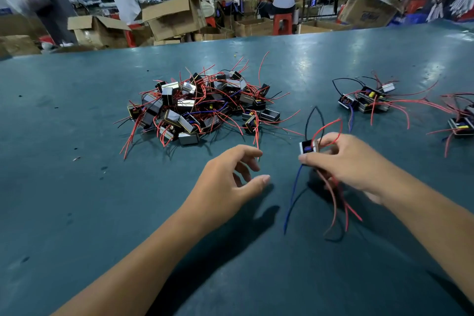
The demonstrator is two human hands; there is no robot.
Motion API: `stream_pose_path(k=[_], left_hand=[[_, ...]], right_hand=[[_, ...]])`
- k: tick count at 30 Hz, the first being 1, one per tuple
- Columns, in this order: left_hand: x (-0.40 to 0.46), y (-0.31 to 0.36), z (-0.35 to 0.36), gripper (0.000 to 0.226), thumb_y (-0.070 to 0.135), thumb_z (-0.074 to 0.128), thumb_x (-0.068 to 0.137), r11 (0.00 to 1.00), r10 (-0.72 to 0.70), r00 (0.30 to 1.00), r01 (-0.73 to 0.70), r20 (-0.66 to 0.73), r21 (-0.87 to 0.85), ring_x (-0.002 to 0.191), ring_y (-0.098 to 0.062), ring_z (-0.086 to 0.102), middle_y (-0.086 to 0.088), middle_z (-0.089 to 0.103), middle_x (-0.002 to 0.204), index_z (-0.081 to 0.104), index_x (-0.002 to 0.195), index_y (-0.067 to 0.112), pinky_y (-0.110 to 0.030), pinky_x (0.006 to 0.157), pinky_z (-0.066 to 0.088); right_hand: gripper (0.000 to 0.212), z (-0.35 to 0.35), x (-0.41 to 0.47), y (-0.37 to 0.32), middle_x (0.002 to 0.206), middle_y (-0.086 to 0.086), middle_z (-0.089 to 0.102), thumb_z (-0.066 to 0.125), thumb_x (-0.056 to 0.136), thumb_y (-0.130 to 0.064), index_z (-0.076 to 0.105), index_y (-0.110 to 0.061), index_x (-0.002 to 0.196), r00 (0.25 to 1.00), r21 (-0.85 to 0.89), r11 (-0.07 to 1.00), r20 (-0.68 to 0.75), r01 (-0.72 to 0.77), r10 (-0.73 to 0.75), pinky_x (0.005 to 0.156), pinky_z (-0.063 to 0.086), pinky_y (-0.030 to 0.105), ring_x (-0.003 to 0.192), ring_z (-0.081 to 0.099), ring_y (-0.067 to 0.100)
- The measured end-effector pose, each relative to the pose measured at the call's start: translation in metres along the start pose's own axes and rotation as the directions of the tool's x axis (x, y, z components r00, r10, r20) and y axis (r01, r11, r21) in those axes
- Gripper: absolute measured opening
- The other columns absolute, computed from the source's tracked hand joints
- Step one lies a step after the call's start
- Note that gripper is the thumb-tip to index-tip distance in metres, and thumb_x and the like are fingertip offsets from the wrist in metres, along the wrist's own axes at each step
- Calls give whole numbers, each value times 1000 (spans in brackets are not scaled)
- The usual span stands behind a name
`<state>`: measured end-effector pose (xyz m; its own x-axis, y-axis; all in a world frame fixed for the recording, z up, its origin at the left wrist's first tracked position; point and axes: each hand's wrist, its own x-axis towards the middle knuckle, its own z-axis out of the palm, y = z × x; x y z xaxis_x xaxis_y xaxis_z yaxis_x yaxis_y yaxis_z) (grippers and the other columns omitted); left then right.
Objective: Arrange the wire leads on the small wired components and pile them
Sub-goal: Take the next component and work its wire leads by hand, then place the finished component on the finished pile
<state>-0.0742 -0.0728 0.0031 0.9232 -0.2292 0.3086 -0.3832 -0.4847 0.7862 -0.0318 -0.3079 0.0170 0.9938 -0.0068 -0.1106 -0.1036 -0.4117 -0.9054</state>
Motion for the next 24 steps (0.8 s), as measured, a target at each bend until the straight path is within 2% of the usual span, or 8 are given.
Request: stream_pose_path(k=[3, 7, 9, 12, 14, 18, 20, 24], left_hand=[[2, -6, 1, 27, 24, 74, 91, 998, 5, 1000, -5, -7, 62, 84, -10, 62, 12, 65, 94, 64, 116, 23, -29, 76, 52], [4, -10, 3, 24, 24, 72, 92, 991, 45, 999, -44, 2, 127, 77, -5, 58, 14, 64, 92, 64, 115, 24, -15, 71, 45], [4, -10, 4, 24, 24, 71, 92, 987, 60, 998, -60, 3, 151, 75, -4, 56, 14, 63, 92, 63, 116, 23, -13, 71, 43], [5, -11, 2, 24, 24, 70, 93, 984, 65, 998, -64, -3, 165, 76, -5, 56, 14, 62, 93, 63, 115, 24, -12, 71, 42], [5, -12, 1, 22, 24, 69, 93, 984, 64, 998, -62, -5, 169, 76, -4, 56, 15, 62, 92, 63, 115, 24, -11, 71, 41], [4, -11, 0, 22, 25, 67, 94, 971, 85, 996, -86, 13, 224, 79, -4, 55, 15, 61, 93, 63, 116, 22, -9, 70, 38], [4, -11, -1, 21, 25, 67, 95, 968, 89, 996, -91, 18, 234, 79, -4, 55, 14, 61, 94, 63, 116, 21, -8, 69, 38], [6, -11, -5, 21, 24, 66, 95, 963, 91, 996, -90, 6, 255, 81, -7, 55, 13, 61, 94, 64, 115, 21, -10, 70, 38]], right_hand=[[44, -22, 28, 4, 69, 6, 70, 85, 68, -38, 64, -11, 94, 995, -136, 989, -91, -54, 42, 47, 51, 30, 50, 61, 17], [49, -57, 74, -13, 61, 17, 69, 81, 71, -44, 69, 1, 84, 979, -383, 918, -204, -102, 24, 60, 51, 36, 48, 63, 26], [57, -77, 96, -31, 81, 23, 72, 80, 72, -48, 66, 4, 91, 943, -478, 865, -334, -152, -18, 64, 48, 35, 64, 65, 30], [84, -82, 110, -54, 131, 29, 50, 81, 73, -50, 48, 4, 128, 875, -572, 796, -469, -196, -122, 93, 46, 44, 113, 54, 41], [78, -54, 108, -60, 134, 24, 48, 78, 78, -43, 46, 0, 134, 875, -598, 801, -400, -24, -272, 100, 42, 42, 121, 50, 39], [35, 25, 97, -57, 125, 14, 62, 63, 92, -23, 61, -7, 123, 907, -618, 721, -31, 312, -419, 98, 42, 34, 116, 56, 30], [26, 49, 98, -54, 119, 12, 66, 55, 96, -12, 63, -9, 121, 900, -582, 713, 80, 392, -429, 95, 46, 34, 109, 60, 28], [26, 76, 112, -53, 113, 9, 66, 47, 98, -10, 62, -11, 119, 885, -565, 705, 107, 429, -453, 86, 46, 34, 102, 59, 27]])
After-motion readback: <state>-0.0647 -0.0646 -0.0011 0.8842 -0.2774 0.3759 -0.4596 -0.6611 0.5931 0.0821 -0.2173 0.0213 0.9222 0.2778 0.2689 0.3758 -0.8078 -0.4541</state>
